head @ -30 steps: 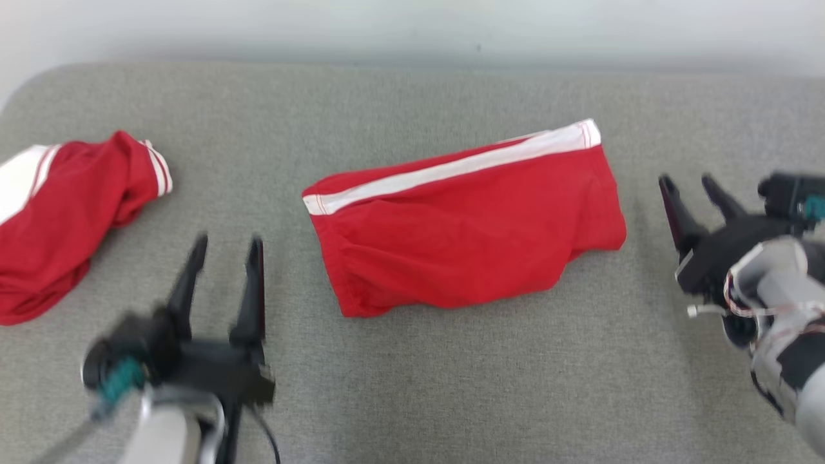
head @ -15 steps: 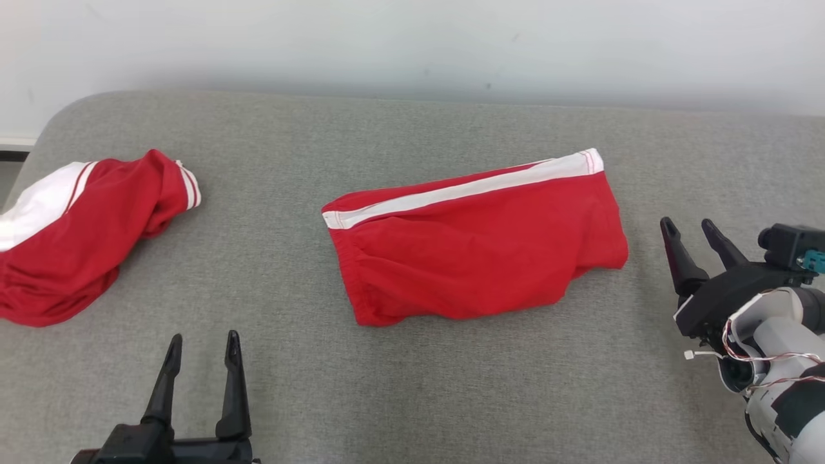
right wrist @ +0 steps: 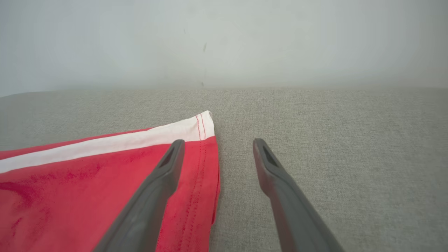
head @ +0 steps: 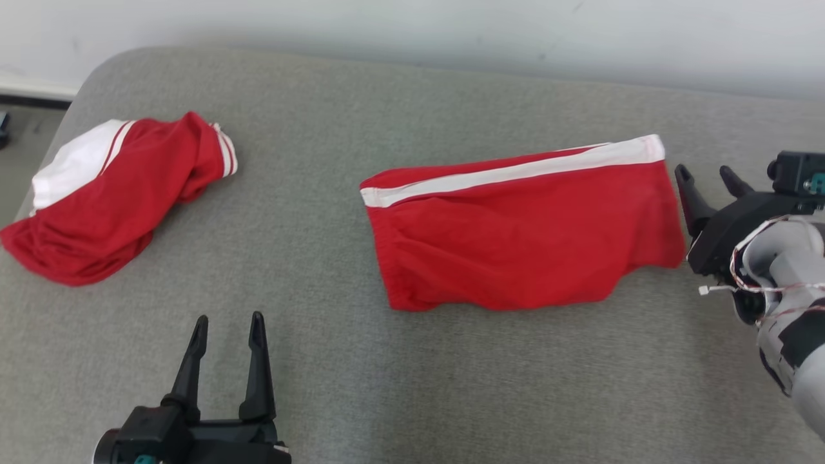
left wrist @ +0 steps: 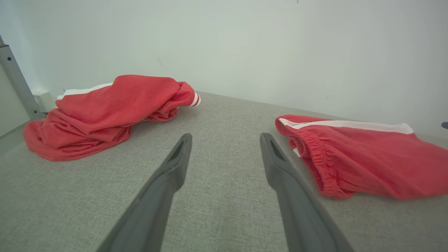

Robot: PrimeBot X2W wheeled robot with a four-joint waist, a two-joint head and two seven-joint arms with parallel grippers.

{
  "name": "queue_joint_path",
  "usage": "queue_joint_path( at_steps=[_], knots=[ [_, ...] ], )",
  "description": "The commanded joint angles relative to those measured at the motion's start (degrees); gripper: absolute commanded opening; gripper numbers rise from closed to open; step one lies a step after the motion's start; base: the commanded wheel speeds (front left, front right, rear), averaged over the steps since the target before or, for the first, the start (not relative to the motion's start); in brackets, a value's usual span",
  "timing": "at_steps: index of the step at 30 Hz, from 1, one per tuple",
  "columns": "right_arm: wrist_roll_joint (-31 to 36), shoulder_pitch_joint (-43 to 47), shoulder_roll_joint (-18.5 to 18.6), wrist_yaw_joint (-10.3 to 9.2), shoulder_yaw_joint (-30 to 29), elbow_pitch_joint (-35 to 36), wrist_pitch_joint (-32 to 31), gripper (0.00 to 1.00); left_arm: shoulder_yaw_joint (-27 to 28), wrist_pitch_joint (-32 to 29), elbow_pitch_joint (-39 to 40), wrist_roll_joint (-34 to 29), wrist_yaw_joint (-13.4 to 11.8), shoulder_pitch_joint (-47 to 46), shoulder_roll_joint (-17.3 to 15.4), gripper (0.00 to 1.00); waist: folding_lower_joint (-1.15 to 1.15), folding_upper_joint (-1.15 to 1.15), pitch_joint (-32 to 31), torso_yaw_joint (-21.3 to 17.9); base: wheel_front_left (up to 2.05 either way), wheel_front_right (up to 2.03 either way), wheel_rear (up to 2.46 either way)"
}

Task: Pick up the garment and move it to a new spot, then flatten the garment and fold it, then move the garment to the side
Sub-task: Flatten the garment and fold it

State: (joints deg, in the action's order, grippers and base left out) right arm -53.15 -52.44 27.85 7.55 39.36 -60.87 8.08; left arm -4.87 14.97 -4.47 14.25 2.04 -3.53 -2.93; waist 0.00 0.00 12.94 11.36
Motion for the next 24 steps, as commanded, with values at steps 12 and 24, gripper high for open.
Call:
queue_joint_path(
  at_steps=[12, 24],
  knots=[
    [-0.35, -4.67, -2.11, -0.13, 1.07, -8.47, -6.41, 1.0, -2.53, 0.16, -0.3, 1.97, -0.95, -2.53, 0.08, 1.0, 0.0, 0.0, 4.86, 5.16, 0.0, 0.0, 0.0],
    [-2.8, -3.93, -3.17, -0.13, 2.04, -7.86, -10.3, 0.0, -2.37, 0.16, -0.56, 2.39, -1.16, -3.16, 0.07, 1.0, 0.0, 0.0, 4.52, 4.03, 0.0, 0.0, 0.0]
  ],
)
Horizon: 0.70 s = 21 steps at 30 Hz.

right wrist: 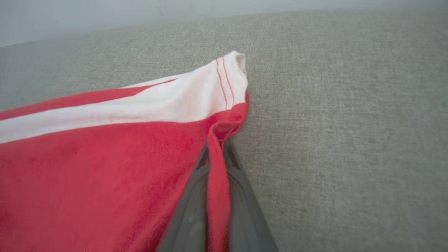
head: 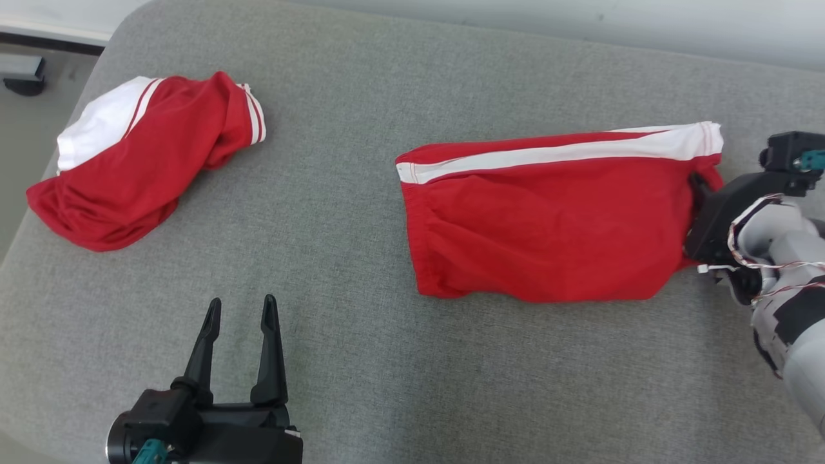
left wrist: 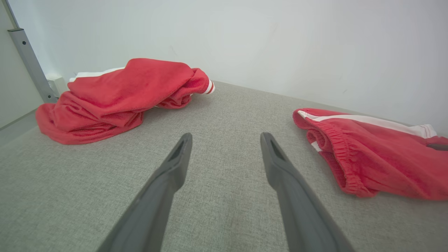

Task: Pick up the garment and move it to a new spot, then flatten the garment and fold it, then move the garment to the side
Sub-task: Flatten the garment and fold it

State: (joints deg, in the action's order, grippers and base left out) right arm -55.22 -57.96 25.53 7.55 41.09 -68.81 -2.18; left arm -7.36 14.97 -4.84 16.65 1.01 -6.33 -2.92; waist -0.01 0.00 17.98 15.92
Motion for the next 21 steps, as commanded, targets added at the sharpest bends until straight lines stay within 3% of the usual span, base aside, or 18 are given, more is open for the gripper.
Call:
queue_joint_path(
  at_steps=[1, 9, 21],
  knots=[
    [-0.95, 1.77, -0.87, -0.13, 0.33, 0.48, 0.4, 0.0, 0.25, 0.16, -0.3, -0.05, -0.13, -0.08, 0.06, 1.0, 0.01, 0.0, -0.95, -0.89, 0.0, 0.0, 0.0],
    [-3.84, 7.28, 0.92, -0.13, 1.68, 6.71, 2.88, 0.0, 1.42, 0.16, -1.25, -1.23, 0.52, 2.79, 0.04, 1.0, 0.01, 0.0, -6.42, -4.31, 0.0, 0.0, 0.0],
    [-10.55, 18.73, 9.13, -0.14, 1.65, 13.59, 3.55, 0.0, 2.55, 0.16, -1.92, -2.07, 2.08, 6.6, 0.06, 1.0, 0.01, 0.0, -11.17, -10.34, 0.0, 0.0, 0.0]
  ],
)
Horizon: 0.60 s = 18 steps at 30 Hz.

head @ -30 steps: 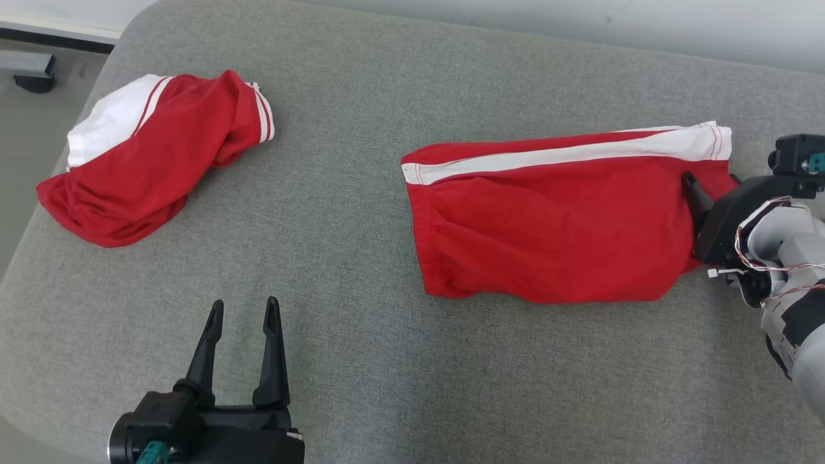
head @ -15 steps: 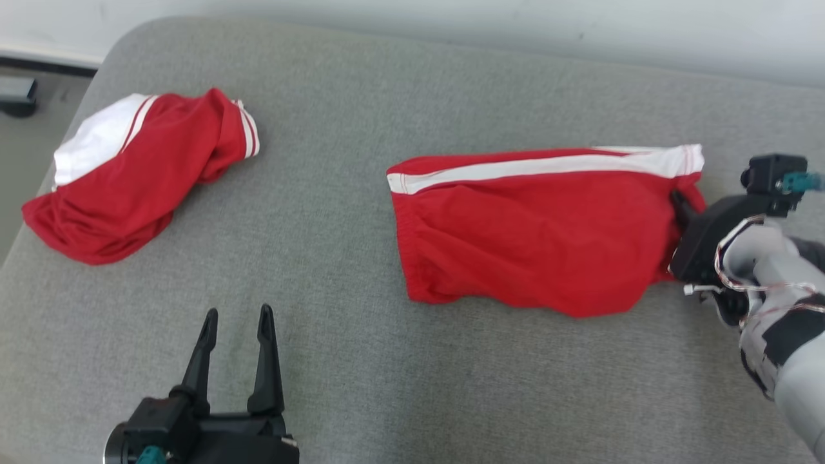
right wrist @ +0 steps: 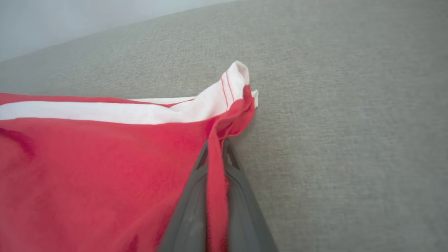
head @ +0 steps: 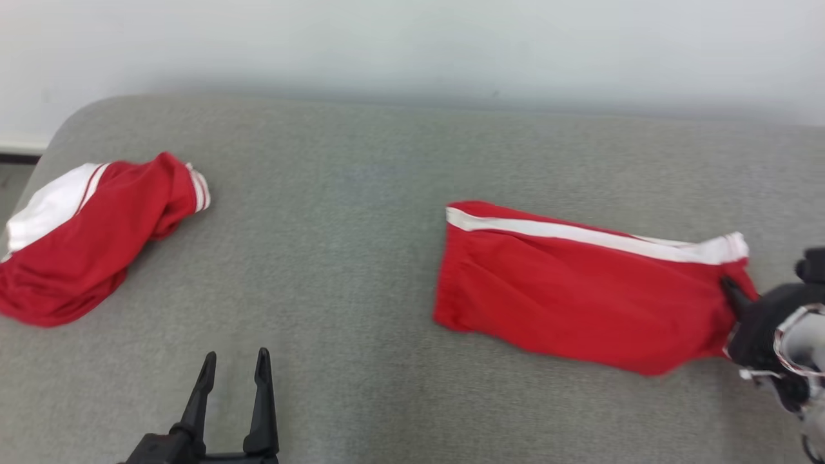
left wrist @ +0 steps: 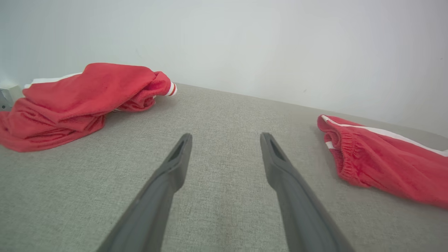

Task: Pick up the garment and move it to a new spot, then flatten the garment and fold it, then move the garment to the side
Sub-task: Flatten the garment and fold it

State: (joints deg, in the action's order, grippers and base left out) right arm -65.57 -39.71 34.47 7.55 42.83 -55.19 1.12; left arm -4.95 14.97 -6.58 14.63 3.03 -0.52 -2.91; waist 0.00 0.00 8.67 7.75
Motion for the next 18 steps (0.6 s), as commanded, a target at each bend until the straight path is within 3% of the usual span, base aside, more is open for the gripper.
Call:
queue_joint_path(
  at_steps=[1, 5, 11, 18],
  knots=[
    [-0.83, 1.88, 1.68, -0.14, -0.24, -0.25, 0.31, 0.0, 0.23, 0.16, -0.23, -0.15, 0.19, 0.8, 0.02, 1.0, 0.0, 0.0, -2.21, -2.81, 0.0, 0.0, 0.0],
    [0.03, 2.81, 4.12, -0.14, 0.17, -1.29, 0.71, 0.0, 0.33, 0.16, -0.39, -0.26, 0.41, 0.94, 0.04, 1.0, 0.0, 0.0, -2.43, -3.42, 0.0, 0.0, 0.0],
    [-0.3, 1.84, 3.63, -0.14, -0.03, -1.69, 1.16, 0.0, 0.49, 0.16, -1.01, 0.2, 0.59, 1.45, 0.04, 1.0, 0.0, 0.0, -2.67, -4.42, 0.0, 0.0, 0.0],
    [-1.1, 0.73, 1.53, -0.14, 0.21, 3.08, 0.97, 0.0, 1.62, 0.16, -1.73, -1.28, 0.82, 1.7, 0.04, 1.0, 0.0, 0.0, -3.83, -4.48, 0.0, 0.0, 0.0]
  ],
)
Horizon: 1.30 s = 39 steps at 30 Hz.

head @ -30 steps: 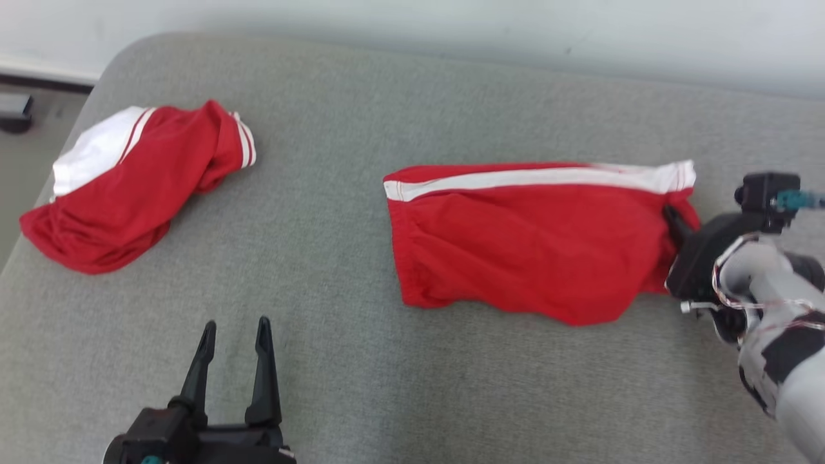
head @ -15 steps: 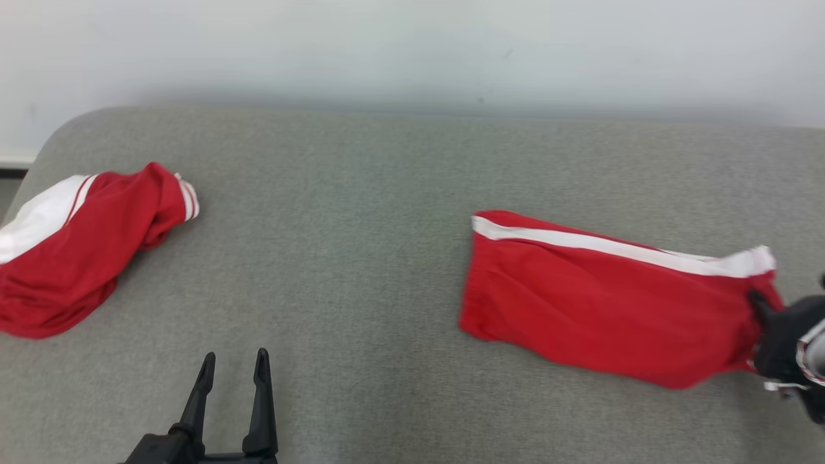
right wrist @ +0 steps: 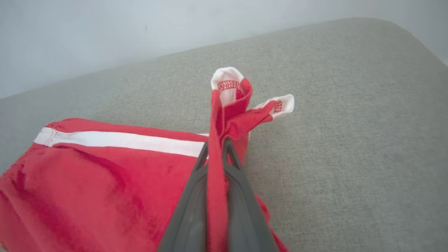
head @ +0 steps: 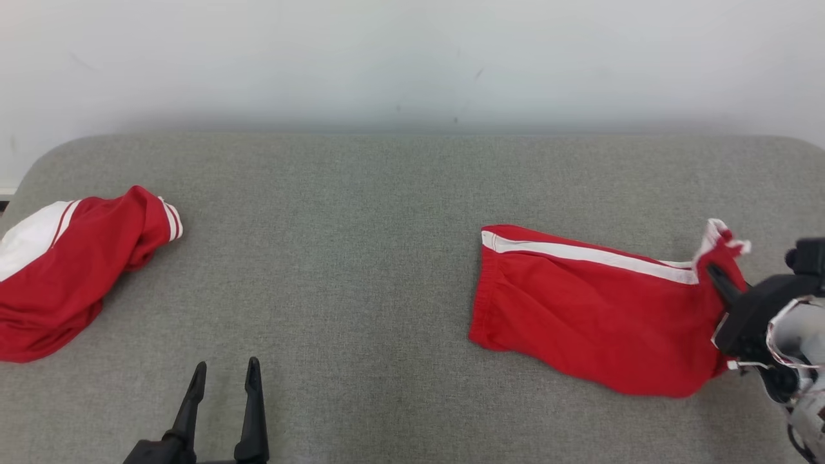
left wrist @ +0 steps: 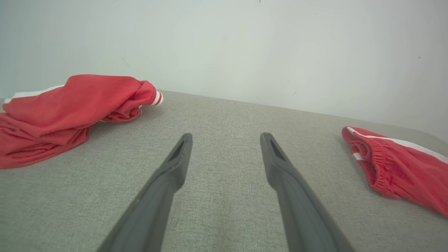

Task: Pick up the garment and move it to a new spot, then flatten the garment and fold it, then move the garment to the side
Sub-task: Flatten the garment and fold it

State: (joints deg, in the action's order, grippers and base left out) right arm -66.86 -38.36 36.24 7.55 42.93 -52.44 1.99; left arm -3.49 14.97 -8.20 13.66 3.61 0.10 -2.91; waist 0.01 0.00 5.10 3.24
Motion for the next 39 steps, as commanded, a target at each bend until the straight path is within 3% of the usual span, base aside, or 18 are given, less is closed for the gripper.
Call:
queue_joint_path(
  at_steps=[1, 13, 21, 35, 36, 37, 38, 39],
  knots=[
    [0.03, -0.98, -1.07, -0.14, 0.23, 2.39, 0.22, 0.0, 0.64, 0.16, -0.37, -0.58, 0.37, 1.34, 0.04, 1.0, -0.01, 0.0, -0.68, 0.03, 0.0, 0.0, 0.0],
    [-1.66, -3.17, -6.65, -0.14, 1.03, 11.27, -3.57, 0.0, 1.07, 0.16, -0.72, -0.32, 0.48, 1.49, 0.04, 1.0, -0.01, 0.0, -1.22, 1.71, 0.0, 0.0, 0.0],
    [0.34, -5.62, -13.13, -0.14, 2.08, 7.82, -3.71, 0.0, -0.39, 0.16, -1.22, 0.36, 0.24, -0.04, 0.04, 1.0, -0.01, 0.0, 0.11, 3.97, 0.0, 0.0, 0.0],
    [4.65, -7.66, -20.23, -0.13, 4.95, -1.92, -0.87, 0.0, -2.54, 0.16, -1.42, 1.31, -0.24, -2.0, 0.03, 1.0, -0.01, 0.0, 2.11, 6.18, 0.0, 0.0, 0.0],
    [4.76, -7.75, -20.48, -0.14, 5.17, -2.25, -0.66, 0.32, -2.55, 0.16, -1.4, 1.3, -0.3, -2.0, 0.03, 1.0, -0.01, 0.0, 2.08, 6.16, 0.0, 0.0, 0.0],
    [4.82, -7.87, -20.63, -0.14, 5.23, -2.37, -0.15, 0.76, -2.51, 0.16, -1.44, 1.24, -0.31, -1.92, 0.04, 1.0, -0.01, 0.0, 2.01, 6.09, 0.0, 0.0, 0.0],
    [4.59, -7.94, -20.7, -0.14, 5.21, -2.53, 0.24, 1.0, -2.39, 0.16, -1.47, 1.14, -0.29, -1.78, 0.04, 1.0, -0.01, 0.0, 1.9, 5.99, 0.0, 0.0, 0.0],
    [4.4, -8.1, -20.62, -0.14, 5.17, -2.58, 0.75, 1.0, -2.2, 0.16, -1.5, 1.03, -0.27, -1.61, 0.04, 1.0, -0.01, 0.0, 1.73, 5.84, 0.0, 0.0, 0.0]
  ],
)
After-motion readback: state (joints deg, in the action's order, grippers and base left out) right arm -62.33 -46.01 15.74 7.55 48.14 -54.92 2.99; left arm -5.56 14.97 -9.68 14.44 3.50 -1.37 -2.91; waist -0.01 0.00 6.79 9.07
